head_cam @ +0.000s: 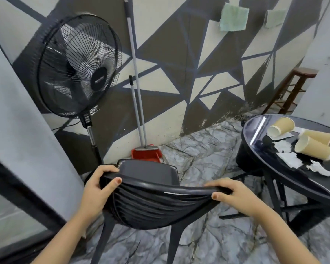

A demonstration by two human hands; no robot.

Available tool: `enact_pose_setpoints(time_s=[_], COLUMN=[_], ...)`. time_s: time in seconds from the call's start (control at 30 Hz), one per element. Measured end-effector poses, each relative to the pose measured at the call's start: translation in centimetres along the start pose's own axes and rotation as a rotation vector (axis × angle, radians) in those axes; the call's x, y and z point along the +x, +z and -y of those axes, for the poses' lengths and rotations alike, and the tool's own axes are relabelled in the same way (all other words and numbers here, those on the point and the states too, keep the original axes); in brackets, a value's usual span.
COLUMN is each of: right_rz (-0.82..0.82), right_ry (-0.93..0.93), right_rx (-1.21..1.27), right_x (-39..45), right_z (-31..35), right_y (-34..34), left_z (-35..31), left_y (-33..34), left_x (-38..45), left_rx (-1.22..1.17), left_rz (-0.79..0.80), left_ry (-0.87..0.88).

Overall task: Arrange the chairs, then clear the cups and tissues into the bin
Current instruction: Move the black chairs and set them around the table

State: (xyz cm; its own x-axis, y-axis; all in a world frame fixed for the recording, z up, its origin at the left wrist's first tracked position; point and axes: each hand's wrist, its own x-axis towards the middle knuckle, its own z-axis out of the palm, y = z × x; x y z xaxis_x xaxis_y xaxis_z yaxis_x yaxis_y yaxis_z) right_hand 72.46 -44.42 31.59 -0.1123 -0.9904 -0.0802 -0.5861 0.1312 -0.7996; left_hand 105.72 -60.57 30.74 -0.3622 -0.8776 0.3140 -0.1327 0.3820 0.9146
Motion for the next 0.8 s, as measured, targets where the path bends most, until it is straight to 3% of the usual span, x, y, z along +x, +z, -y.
enact_pose_setpoints(time_s=[0.13,0.63,0.8], right_rz=[-0.060,-0.218,-0.279], right_ry=[0.033,0.031,-0.018], right_rx=[0.106,0.758,0.824], right_x=[0.8,2.3,4.2], right_z=[-4.1,-9.2,-9.7], right_y=[-0.5,1.6,1.4], left_z=[-0.2,-0.3,-0.5], left_y=[0.1,0.8,0.9], left_x=[0.0,0.4,-0.4], left_rx=[0.058,0.137,0.122], left_rz=[-0.011,-0.079,-0.104], left_ry=[0.004,-0.039,-0.077])
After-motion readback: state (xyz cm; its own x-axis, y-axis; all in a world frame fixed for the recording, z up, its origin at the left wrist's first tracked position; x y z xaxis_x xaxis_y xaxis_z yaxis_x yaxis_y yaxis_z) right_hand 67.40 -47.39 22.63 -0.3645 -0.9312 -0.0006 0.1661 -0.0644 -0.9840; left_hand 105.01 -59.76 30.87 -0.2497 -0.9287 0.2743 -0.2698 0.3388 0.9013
